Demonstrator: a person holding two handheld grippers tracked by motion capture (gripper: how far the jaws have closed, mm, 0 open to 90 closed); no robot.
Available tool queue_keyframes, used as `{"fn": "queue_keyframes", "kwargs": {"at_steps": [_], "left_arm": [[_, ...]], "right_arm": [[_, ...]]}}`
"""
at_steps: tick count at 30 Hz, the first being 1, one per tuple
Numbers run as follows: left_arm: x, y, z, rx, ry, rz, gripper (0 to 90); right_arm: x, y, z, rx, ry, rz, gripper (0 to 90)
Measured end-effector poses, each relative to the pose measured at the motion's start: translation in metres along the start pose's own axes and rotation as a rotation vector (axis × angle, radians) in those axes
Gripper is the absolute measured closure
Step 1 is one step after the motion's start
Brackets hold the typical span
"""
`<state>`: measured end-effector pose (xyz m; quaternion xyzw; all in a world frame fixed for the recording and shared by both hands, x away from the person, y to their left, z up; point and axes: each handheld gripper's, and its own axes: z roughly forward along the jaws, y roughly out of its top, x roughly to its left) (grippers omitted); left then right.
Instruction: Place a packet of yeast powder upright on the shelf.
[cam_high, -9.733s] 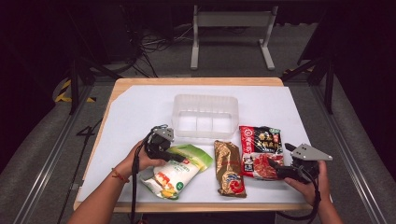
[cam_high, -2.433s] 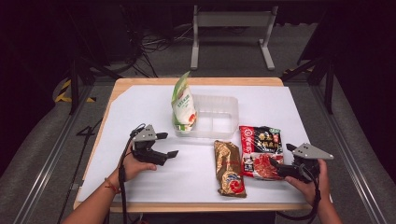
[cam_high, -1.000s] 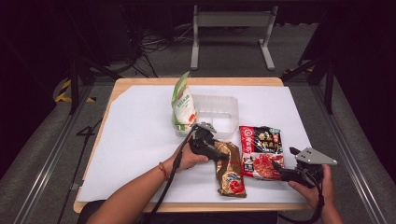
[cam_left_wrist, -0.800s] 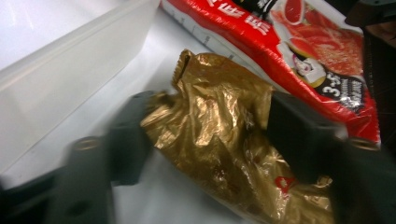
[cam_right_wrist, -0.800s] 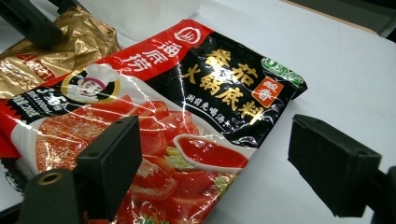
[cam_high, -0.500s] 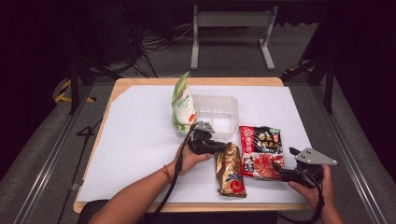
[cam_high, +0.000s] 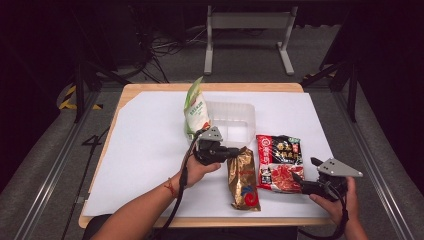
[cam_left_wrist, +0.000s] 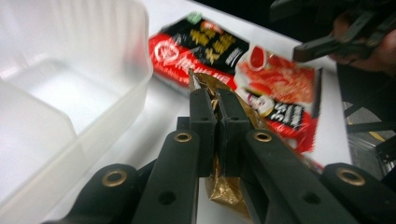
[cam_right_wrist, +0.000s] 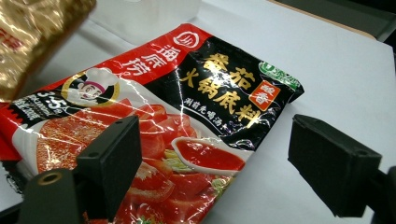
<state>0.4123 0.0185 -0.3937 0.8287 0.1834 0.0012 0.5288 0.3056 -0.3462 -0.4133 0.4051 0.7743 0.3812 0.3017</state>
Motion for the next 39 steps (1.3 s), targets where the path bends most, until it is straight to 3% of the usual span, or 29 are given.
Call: {"fn": "queue_keyframes", "kwargs": {"at_steps": [6,14,29,39], "left_arm": [[-0.012,0.012,-0.028,-0.090,0.007,0.040,87.9],[-0.019,0.022,-0.053,-0.162,0.024,0.075,88.3],[-0.018,0.033,-0.079,-0.251,0.085,0.081,88.5],[-0.012,0.042,-0.105,-0.332,0.158,0.038,88.5]], "right_arm": [[-0.001,0.000,0.000,0.000,-0.004,0.002,17.9],[-0.001,0.000,0.000,0.001,-0.006,0.004,17.9],[-0.001,0.000,0.000,0.002,-0.009,0.003,17.9],[-0.001,0.000,0.000,0.005,-0.010,0.002,17.9]]}}
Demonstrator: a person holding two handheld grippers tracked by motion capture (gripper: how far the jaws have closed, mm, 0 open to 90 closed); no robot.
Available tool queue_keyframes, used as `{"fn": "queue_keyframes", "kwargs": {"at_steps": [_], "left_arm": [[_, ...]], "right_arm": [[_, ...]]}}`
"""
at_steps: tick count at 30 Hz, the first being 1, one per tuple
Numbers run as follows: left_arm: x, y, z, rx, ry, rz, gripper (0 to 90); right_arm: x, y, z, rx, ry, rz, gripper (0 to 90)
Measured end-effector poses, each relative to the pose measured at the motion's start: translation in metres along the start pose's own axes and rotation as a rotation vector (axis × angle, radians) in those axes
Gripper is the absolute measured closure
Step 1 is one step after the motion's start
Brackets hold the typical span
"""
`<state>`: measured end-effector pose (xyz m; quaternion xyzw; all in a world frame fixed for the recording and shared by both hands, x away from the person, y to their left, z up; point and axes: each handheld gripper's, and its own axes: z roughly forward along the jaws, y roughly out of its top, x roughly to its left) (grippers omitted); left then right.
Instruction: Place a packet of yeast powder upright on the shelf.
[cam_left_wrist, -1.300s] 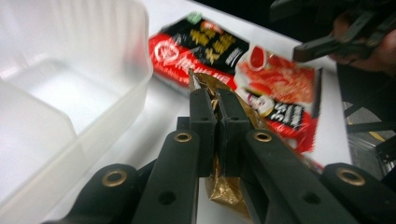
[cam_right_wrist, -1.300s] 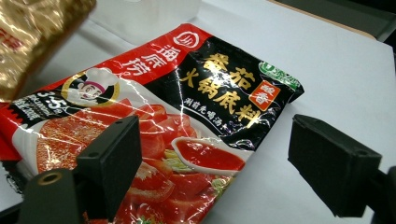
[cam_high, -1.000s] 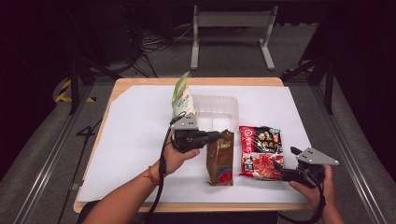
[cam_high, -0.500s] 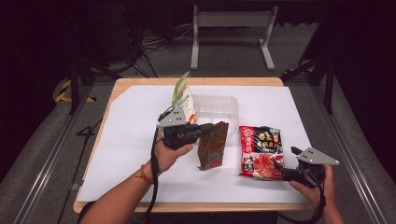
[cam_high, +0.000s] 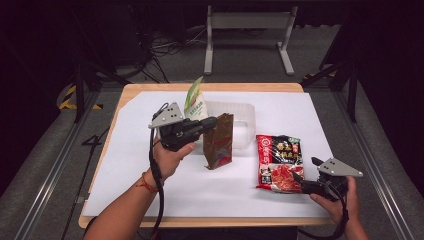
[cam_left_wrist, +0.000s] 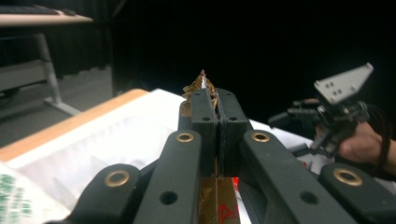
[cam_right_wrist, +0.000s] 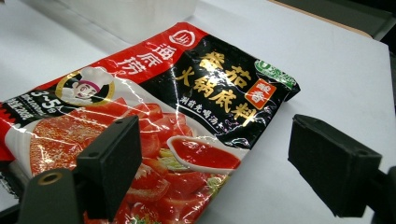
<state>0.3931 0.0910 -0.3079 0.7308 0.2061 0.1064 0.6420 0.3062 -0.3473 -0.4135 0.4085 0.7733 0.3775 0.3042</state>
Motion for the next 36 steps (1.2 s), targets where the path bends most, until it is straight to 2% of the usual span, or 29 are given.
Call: {"fn": "queue_keyframes", "kwargs": {"at_steps": [3,12,20,28,33,36], "left_arm": [[0.002,0.004,-0.005,-0.020,0.033,0.002,88.6],[0.007,0.014,-0.005,-0.059,0.091,0.029,88.6],[0.010,0.016,-0.002,-0.060,0.147,0.060,88.6],[0.024,0.021,0.011,-0.057,0.189,0.044,88.6],[0.034,0.023,0.019,-0.069,0.212,0.009,88.6],[0.039,0.027,0.023,-0.066,0.234,0.003,88.5]], "right_arm": [[0.000,0.000,0.001,0.003,-0.002,0.000,17.9],[0.000,0.000,0.001,0.005,-0.001,0.001,17.9],[0.000,-0.001,0.001,0.006,-0.001,0.005,17.8],[0.002,-0.001,0.002,0.011,-0.002,0.003,17.9],[0.001,-0.001,0.002,0.008,0.001,0.006,17.9],[0.002,-0.001,0.002,0.011,0.002,0.002,17.9]]}}
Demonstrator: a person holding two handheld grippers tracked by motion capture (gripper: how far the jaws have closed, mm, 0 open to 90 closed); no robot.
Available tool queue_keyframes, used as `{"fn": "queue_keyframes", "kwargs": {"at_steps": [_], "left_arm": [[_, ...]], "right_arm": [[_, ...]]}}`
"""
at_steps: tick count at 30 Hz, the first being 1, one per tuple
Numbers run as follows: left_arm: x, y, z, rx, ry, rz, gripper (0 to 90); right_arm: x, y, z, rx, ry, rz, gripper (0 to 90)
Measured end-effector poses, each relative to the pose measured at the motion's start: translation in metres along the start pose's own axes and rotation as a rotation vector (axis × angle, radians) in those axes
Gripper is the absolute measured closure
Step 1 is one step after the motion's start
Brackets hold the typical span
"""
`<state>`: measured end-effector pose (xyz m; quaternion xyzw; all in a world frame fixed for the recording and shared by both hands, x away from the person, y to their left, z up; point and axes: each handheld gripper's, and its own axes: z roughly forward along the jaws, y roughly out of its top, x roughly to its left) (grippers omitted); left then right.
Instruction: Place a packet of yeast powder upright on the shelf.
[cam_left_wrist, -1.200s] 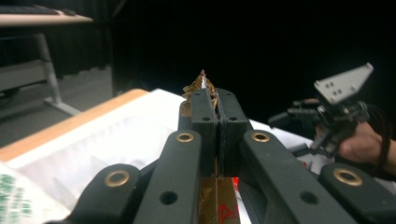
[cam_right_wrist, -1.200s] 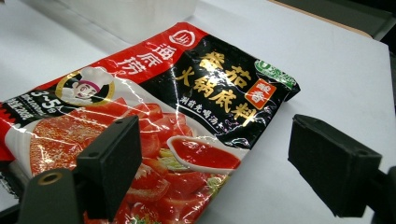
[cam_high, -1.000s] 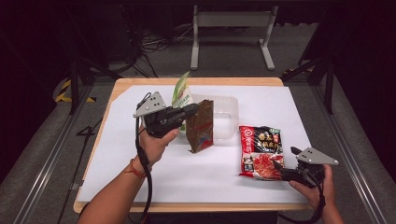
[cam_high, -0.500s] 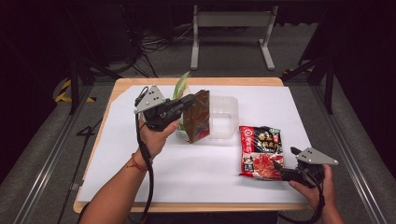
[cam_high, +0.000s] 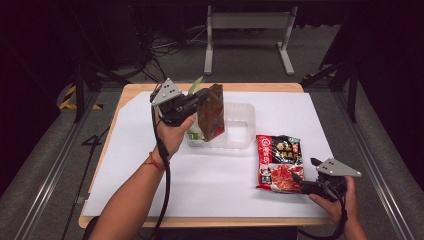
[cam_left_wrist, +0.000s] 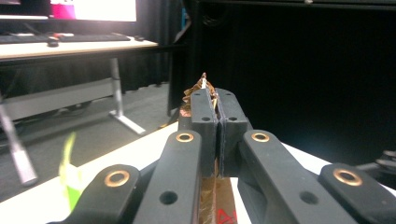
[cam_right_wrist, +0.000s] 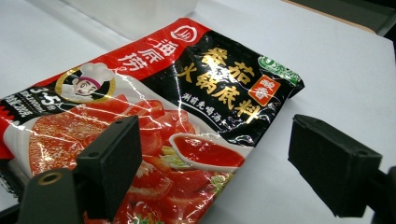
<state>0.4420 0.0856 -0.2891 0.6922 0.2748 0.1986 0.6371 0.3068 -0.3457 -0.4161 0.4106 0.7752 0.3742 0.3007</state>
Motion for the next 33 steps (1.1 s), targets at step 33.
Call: {"fn": "queue_keyframes", "kwargs": {"at_steps": [33], "left_arm": [[-0.001,-0.035,0.055,0.119,0.046,0.030,86.7]], "right_arm": [[0.001,0.000,0.002,0.006,0.004,-0.012,17.9]]}}
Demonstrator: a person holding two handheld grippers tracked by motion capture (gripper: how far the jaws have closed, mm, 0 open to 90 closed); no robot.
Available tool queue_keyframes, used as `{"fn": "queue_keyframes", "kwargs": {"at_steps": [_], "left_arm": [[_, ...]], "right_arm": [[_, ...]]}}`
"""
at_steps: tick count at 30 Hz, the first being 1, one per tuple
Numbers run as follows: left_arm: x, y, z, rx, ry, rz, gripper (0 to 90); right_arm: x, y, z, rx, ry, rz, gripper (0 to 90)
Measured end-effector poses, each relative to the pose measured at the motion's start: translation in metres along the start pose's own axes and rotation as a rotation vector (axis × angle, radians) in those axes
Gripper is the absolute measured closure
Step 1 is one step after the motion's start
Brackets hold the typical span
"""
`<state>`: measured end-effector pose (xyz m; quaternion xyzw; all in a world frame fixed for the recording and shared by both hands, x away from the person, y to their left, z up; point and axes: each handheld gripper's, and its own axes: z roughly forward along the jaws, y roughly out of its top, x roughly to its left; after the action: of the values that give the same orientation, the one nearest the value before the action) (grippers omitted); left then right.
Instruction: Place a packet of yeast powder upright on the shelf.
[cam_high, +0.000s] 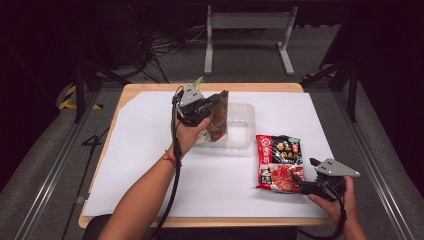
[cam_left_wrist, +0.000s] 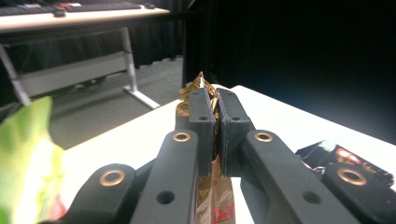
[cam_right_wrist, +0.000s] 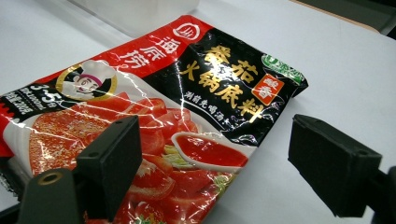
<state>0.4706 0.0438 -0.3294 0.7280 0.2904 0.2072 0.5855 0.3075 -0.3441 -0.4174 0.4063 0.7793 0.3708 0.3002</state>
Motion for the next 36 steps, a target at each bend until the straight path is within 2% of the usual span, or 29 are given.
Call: {"fn": "queue_keyframes", "kwargs": {"at_steps": [2,4,6,10,11,13,15,16,17,18,21,23,24,25,28,30,35,36], "left_arm": [[-0.001,0.000,0.002,0.005,-0.001,0.002,86.7],[-0.002,-0.001,0.006,0.018,-0.024,0.005,85.2],[-0.002,-0.004,0.009,0.027,-0.014,0.003,83.1],[0.002,-0.009,0.010,0.039,-0.025,-0.020,82.8],[0.003,-0.010,0.009,0.045,-0.024,-0.028,81.3],[0.004,-0.014,0.010,0.099,-0.034,-0.044,67.9],[0.005,-0.024,0.010,0.129,-0.048,-0.008,71.6],[0.005,-0.027,0.009,0.138,-0.048,0.002,71.4],[0.005,-0.032,0.006,0.153,-0.075,0.007,71.6],[0.005,-0.032,0.006,0.153,-0.075,0.007,74.5],[0.005,-0.046,0.000,0.217,-0.099,0.052,75.7],[0.004,-0.054,-0.001,0.267,-0.117,0.067,76.3],[0.004,-0.054,-0.001,0.267,-0.117,0.067,76.7],[0.003,-0.059,-0.001,0.294,-0.136,0.083,76.7],[-0.001,-0.066,0.002,0.354,-0.155,0.124,80.5],[-0.003,-0.069,0.006,0.379,-0.140,0.152,84.3],[0.002,-0.072,0.015,0.390,-0.129,0.115,86.8],[0.002,-0.073,0.016,0.393,-0.124,0.120,87.1]], "right_arm": [[0.000,0.000,0.000,0.000,-0.002,-0.003,17.9],[0.000,0.000,-0.001,-0.001,-0.004,-0.001,17.9],[-0.001,-0.001,-0.001,-0.001,-0.003,0.003,17.9],[-0.001,-0.001,-0.001,0.001,-0.002,-0.001,17.9],[0.000,-0.001,-0.001,0.000,-0.002,0.000,17.9],[0.000,0.000,-0.001,0.000,-0.002,-0.003,17.8],[0.000,-0.001,0.000,0.001,-0.002,0.000,17.9],[0.000,-0.001,0.000,0.001,-0.002,0.000,17.9],[0.000,-0.001,0.000,0.001,-0.001,0.000,17.9],[0.000,-0.001,0.000,0.002,-0.001,-0.002,17.9],[0.001,0.000,0.000,0.003,-0.001,-0.001,17.9],[0.001,-0.001,0.001,0.008,0.000,-0.002,17.9],[0.001,-0.001,0.001,0.008,0.000,-0.002,17.9],[0.001,-0.001,0.001,0.009,0.001,-0.003,17.9],[0.002,0.000,0.001,0.009,0.000,-0.005,17.9],[0.002,0.000,0.001,0.009,-0.001,-0.006,17.9],[0.001,-0.001,0.000,0.009,-0.004,-0.004,17.9],[0.001,-0.001,0.000,0.006,-0.004,-0.007,17.9]]}}
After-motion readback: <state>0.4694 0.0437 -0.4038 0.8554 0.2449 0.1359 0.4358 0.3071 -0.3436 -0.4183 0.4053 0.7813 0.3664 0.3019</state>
